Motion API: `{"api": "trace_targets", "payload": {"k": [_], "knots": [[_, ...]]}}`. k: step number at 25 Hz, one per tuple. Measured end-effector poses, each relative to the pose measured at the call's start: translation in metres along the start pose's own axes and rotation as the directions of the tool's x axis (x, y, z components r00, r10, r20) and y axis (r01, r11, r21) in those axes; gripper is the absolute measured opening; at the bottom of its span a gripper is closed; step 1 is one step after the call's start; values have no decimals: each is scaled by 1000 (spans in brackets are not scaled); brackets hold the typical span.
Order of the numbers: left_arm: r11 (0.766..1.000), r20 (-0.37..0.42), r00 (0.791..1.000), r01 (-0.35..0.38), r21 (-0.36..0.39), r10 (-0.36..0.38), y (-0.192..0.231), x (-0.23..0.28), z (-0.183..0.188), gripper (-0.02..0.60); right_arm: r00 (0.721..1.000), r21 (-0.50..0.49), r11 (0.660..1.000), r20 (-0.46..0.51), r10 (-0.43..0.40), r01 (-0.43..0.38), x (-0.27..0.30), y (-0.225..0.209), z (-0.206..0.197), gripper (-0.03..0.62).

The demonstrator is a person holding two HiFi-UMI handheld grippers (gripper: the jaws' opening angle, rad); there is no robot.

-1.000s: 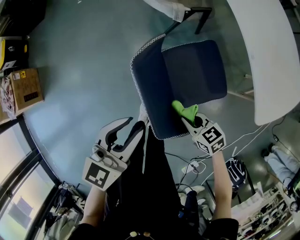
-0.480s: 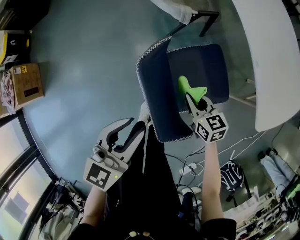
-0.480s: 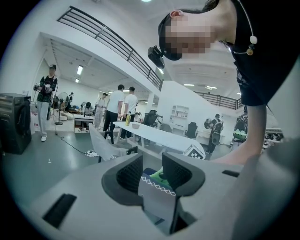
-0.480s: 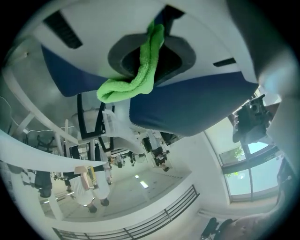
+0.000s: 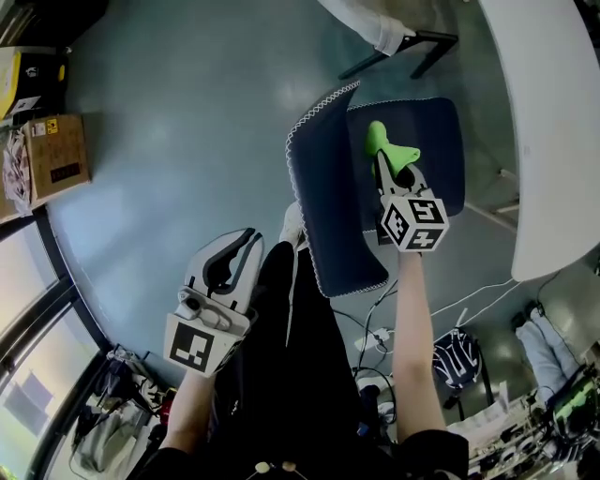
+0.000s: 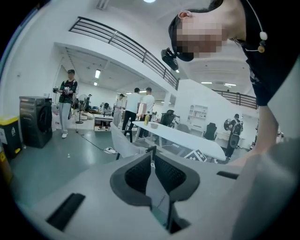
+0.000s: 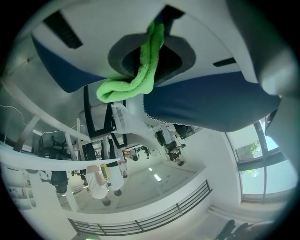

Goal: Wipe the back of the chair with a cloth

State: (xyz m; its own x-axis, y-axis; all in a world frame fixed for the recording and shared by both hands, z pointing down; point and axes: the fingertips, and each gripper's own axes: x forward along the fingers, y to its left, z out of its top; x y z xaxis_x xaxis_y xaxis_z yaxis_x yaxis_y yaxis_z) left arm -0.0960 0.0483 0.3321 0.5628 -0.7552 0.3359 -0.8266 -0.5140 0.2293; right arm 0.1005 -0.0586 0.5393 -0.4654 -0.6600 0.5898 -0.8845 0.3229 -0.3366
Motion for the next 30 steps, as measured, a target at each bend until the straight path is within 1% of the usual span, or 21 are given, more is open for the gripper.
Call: {"api": "trace_targets", "payload": {"k": [2, 6, 10, 13, 17, 21, 25, 30], "knots": [[999, 9, 1000, -23, -27, 23, 11, -2, 1, 29, 1000, 5, 1000, -2, -2, 2, 17, 2, 1, 19], [993, -7, 997, -78, -83, 78, 29, -6, -5, 29, 1000, 18, 1000, -4, -5, 5, 43, 1, 4, 20], [981, -2, 992, -123, -148, 124, 44, -10, -9, 29, 1000, 69, 998, -2, 1, -1, 61, -2, 2, 20], [978, 4, 990, -141, -151, 143, 51, -13, -8, 29, 1000, 124, 992, -1, -2, 2, 72, -7, -2, 20], [982, 11, 991, -130, -140, 133, 52, -15, -3, 29, 1000, 161, 987, -19, 19, -16, 87, 0, -9, 20], [982, 6, 993, -118, -147, 121, 52, -17, -5, 29, 997, 144, 988, -55, 58, -50, 100, 19, -17, 20], [982, 2, 994, -105, -155, 107, 51, -17, -9, 29, 996, 118, 992, -72, 42, -34, 101, 24, -18, 20], [985, 9, 997, -74, -155, 76, 45, -13, -8, 29, 992, 107, 992, -102, 71, -60, 97, 27, -24, 20]]}}
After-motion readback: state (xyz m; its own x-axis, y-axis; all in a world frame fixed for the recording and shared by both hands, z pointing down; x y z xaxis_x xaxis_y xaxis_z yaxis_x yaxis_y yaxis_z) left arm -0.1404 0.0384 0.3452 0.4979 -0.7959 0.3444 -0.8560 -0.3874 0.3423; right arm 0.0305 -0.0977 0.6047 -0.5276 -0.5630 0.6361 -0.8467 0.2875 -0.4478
